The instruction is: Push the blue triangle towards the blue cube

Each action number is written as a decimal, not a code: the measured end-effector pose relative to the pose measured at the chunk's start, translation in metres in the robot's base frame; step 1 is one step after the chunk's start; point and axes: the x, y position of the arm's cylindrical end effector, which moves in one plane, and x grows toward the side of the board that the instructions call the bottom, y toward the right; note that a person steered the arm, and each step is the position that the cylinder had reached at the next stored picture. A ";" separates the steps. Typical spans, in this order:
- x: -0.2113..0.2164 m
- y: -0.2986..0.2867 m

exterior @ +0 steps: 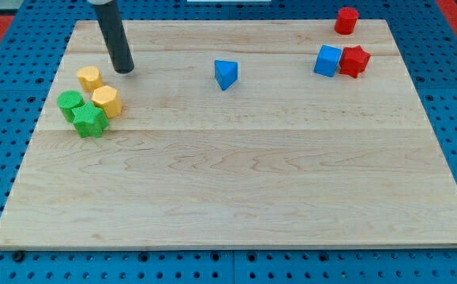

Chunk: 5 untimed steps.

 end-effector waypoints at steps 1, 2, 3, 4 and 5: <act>-0.040 0.023; -0.047 0.030; -0.047 0.032; -0.017 0.088; 0.026 0.131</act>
